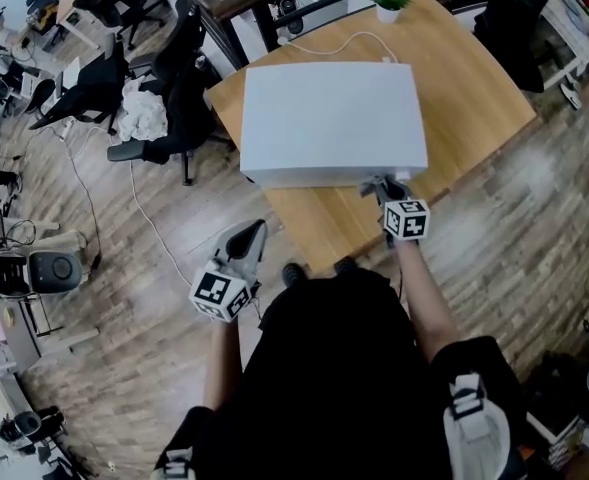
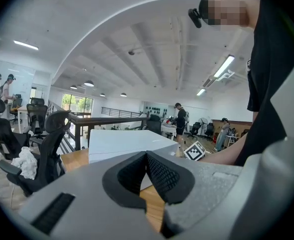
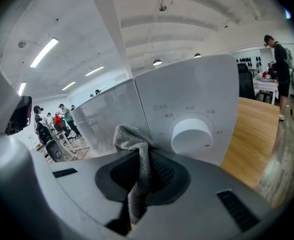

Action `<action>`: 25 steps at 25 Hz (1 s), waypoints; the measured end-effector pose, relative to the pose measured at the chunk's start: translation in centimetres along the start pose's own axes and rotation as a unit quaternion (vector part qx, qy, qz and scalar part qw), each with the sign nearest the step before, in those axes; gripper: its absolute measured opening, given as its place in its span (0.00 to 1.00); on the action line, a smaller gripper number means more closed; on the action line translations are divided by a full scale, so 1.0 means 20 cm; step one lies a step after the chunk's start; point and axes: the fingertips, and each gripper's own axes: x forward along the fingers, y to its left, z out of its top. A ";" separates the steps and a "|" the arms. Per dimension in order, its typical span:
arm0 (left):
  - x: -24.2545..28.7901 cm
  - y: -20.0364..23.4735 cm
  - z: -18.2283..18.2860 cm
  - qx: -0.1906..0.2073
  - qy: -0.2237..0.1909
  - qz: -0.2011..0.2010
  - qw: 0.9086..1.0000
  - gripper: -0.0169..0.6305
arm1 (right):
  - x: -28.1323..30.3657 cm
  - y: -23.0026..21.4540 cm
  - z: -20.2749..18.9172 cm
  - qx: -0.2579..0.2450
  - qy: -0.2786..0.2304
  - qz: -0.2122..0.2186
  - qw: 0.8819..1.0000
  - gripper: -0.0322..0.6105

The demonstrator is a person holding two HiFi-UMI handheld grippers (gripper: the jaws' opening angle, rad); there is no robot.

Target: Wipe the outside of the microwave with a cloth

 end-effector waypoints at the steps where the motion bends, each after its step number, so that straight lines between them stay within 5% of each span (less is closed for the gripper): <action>1: 0.01 -0.01 0.01 0.001 0.000 -0.001 1.000 0.03 | -0.01 -0.01 0.00 0.003 0.001 -0.001 1.000 0.08; 25: -0.03 -0.01 -0.01 -0.002 0.007 0.019 1.000 0.03 | 0.06 -0.10 -0.12 0.044 0.020 -0.009 0.999 0.08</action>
